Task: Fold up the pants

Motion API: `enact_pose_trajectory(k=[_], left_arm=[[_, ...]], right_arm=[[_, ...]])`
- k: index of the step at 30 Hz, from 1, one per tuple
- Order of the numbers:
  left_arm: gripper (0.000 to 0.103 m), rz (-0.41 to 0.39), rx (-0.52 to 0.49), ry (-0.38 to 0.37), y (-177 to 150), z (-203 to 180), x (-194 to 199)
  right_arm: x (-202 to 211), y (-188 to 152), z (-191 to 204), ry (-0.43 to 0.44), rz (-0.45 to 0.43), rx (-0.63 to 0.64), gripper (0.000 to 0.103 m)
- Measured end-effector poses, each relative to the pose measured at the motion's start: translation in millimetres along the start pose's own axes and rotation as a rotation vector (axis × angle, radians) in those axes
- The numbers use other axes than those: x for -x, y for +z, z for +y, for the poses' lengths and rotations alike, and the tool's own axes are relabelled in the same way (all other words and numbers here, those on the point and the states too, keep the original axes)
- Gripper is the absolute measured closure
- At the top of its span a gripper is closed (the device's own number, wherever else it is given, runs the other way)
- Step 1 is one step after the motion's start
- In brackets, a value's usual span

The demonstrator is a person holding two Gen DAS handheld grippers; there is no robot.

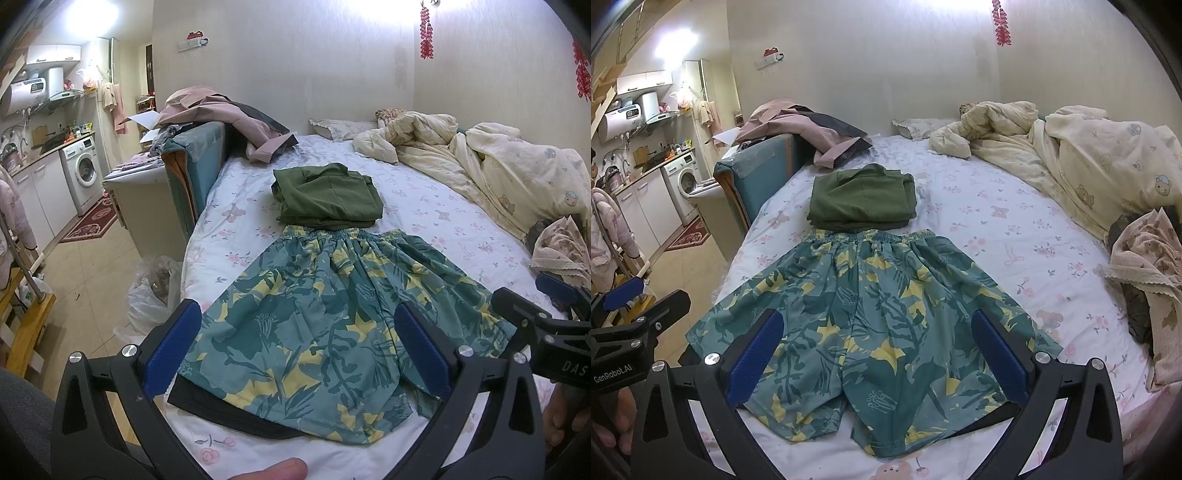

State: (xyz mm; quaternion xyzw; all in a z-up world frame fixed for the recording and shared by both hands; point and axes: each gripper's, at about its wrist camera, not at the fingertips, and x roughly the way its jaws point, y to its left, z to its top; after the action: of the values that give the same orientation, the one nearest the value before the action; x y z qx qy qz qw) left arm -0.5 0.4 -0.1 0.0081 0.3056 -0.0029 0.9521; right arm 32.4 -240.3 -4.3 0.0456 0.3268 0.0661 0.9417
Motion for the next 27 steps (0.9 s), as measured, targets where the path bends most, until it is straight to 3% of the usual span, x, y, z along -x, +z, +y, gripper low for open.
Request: enact_pose_trajectory(k=[27], left_arm=[[0.000,-0.002,0.000,0.000,0.5,2.5,-0.6]], right_arm=[[0.1,0.1,0.6,0.001,0.000,0.003,0.000]])
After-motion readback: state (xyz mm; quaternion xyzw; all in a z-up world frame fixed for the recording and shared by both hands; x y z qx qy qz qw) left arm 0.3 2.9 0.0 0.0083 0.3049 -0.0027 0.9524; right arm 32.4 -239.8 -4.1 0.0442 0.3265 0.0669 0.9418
